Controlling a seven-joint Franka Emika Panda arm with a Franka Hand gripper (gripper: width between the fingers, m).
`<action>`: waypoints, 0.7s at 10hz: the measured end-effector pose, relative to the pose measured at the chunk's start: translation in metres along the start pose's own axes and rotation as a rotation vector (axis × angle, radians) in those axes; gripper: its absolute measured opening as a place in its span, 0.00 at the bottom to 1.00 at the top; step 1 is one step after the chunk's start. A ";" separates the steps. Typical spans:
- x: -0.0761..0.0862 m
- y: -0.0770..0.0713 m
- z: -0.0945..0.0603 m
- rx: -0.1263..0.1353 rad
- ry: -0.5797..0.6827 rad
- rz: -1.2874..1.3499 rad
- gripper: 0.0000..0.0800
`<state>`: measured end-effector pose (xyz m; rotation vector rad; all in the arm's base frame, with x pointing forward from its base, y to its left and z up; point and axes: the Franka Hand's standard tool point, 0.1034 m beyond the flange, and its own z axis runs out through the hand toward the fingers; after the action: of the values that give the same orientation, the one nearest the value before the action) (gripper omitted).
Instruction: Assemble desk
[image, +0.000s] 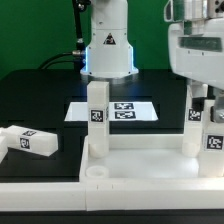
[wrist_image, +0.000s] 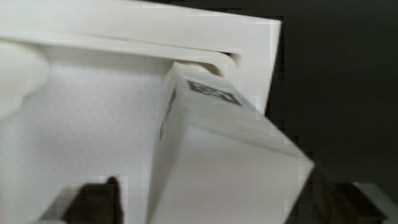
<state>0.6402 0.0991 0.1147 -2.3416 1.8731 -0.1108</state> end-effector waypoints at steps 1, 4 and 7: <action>-0.006 0.001 0.002 0.001 -0.001 -0.038 0.68; -0.005 0.002 0.003 0.002 0.003 -0.208 0.81; -0.016 -0.002 0.001 -0.035 0.043 -0.765 0.81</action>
Offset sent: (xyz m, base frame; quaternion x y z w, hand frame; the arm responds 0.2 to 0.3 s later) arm 0.0000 0.0000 0.0000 0.0000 0.0000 -0.1938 0.9810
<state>0.6387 0.1151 0.1146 -2.9525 0.8934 -0.2046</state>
